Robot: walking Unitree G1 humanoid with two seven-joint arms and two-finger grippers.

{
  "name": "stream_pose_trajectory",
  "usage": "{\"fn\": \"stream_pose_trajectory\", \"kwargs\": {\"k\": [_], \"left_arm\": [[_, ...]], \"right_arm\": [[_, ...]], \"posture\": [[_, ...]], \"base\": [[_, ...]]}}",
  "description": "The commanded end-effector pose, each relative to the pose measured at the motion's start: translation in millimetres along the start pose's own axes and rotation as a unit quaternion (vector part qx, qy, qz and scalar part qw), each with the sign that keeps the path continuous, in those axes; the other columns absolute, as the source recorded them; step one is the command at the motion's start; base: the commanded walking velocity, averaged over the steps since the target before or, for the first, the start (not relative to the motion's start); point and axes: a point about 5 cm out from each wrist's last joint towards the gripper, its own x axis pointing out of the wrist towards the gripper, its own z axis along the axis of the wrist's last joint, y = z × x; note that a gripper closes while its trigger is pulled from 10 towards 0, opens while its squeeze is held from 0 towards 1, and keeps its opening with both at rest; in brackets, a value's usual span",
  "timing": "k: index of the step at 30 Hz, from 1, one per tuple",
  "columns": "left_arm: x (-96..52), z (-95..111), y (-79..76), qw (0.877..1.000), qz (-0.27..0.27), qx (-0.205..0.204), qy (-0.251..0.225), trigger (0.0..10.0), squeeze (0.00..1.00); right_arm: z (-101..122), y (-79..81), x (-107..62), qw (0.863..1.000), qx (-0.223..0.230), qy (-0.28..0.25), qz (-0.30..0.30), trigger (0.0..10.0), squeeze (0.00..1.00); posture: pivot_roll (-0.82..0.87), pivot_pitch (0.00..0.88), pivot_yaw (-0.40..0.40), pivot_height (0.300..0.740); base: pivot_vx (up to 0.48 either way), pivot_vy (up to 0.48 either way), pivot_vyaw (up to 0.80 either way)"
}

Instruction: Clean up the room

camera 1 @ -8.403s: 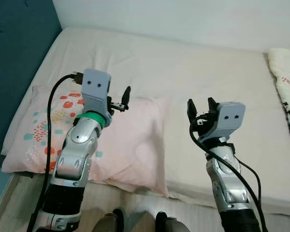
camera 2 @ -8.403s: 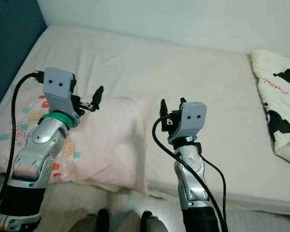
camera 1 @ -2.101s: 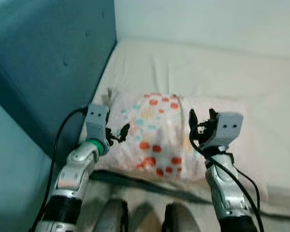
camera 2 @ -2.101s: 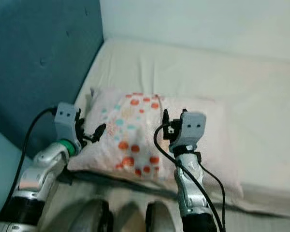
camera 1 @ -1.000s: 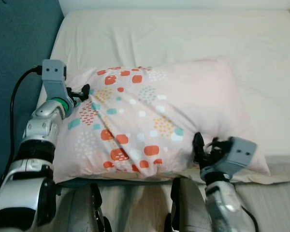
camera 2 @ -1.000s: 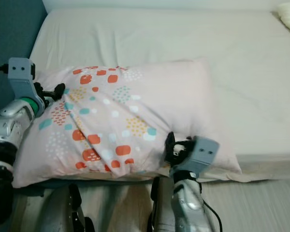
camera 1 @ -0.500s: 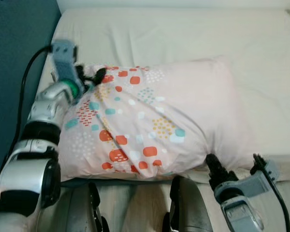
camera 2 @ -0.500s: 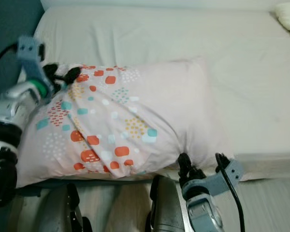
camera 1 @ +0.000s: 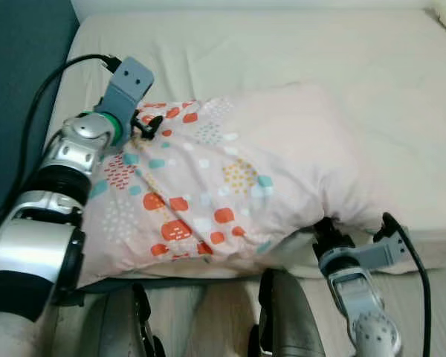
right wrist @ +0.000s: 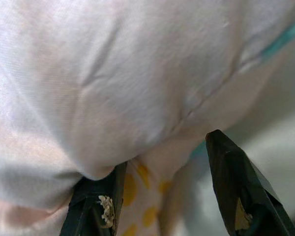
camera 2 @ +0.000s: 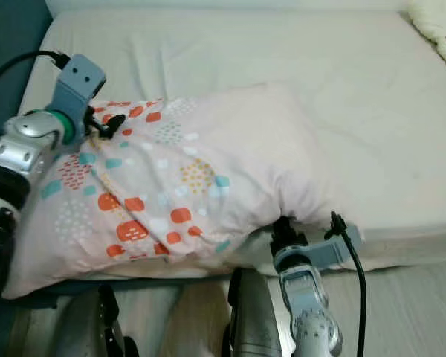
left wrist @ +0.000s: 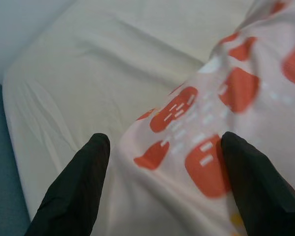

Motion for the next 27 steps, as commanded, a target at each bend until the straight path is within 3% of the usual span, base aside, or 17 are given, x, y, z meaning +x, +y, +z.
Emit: {"fn": "stream_pose_trajectory", "kwargs": {"k": [1,5,6,8,9,11,12,14,18,19,27], "left_arm": [[-0.1,0.6,0.1,1.000,-0.008,0.015,0.001,10.0,0.00],[1.1,-0.7,-3.2,1.000,-0.008,0.015,-0.002,10.0,0.00],[1.9,-0.7,-6.4,1.000,-0.011,0.013,-0.005,10.0,0.00],[1.9,-0.7,-6.4,1.000,-0.011,0.013,-0.005,10.0,0.00],[2.4,-0.6,-8.5,1.000,-0.014,0.012,-0.007,10.0,0.00],[3.8,0.8,-12.4,1.000,-0.019,0.008,-0.012,10.0,0.00],[3.8,0.8,-12.4,1.000,-0.019,0.008,-0.012,10.0,0.00],[4.5,1.8,-14.2,1.000,-0.023,0.007,-0.015,10.0,0.00],[5.1,2.8,-15.2,1.000,-0.025,0.006,-0.017,10.0,0.00],[5.4,3.8,-15.8,0.999,-0.026,0.004,-0.018,10.0,0.00],[6.1,6.4,-16.5,0.999,-0.028,0.002,-0.023,10.0,0.00]], "right_arm": [[-9.0,13.3,-1.5,0.999,0.004,0.004,0.034,10.0,0.00],[-17.2,28.5,-10.3,0.996,-0.055,0.020,0.074,10.0,0.00],[-21.5,29.2,-19.8,0.995,-0.037,0.033,0.086,10.0,0.00],[-21.5,29.2,-19.8,0.995,-0.037,0.033,0.086,10.0,0.00],[-23.9,29.3,-26.4,0.995,-0.020,0.041,0.093,10.0,0.00],[-23.7,21.9,-45.9,0.987,0.085,0.050,0.126,10.0,0.00],[-23.7,21.9,-45.9,0.987,0.085,0.050,0.126,10.0,0.00],[-20.7,19.5,-54.6,0.977,0.139,0.045,0.155,10.0,0.00],[-24.4,18.0,-55.8,0.978,0.115,0.057,0.166,10.0,0.00],[-29.7,18.7,-57.4,0.977,0.083,0.076,0.181,10.0,0.00],[-32.3,0.6,-45.6,0.983,0.104,0.063,0.136,10.0,0.00]], "posture": [[-0.01,0.195,0.041,0.536],[-0.01,0.200,0.025,0.536],[-0.01,0.200,0.025,0.536],[-0.01,0.200,0.025,0.536],[-0.01,0.200,0.025,0.536],[-0.01,0.200,0.025,0.536],[-0.01,0.200,0.025,0.536],[-0.02,0.201,0.025,0.536],[-0.02,0.197,0.028,0.536],[-0.02,0.193,0.033,0.536],[-0.01,0.185,0.039,0.536]], "base": [[0.000,0.000,0.00],[0.000,0.000,0.00],[0.000,0.000,0.00],[0.000,0.000,0.00],[0.000,0.000,0.00],[0.000,0.000,0.00],[0.000,0.000,0.00],[0.000,0.000,0.00],[0.000,0.000,0.00],[0.000,0.000,0.00],[0.000,0.000,0.00]]}}
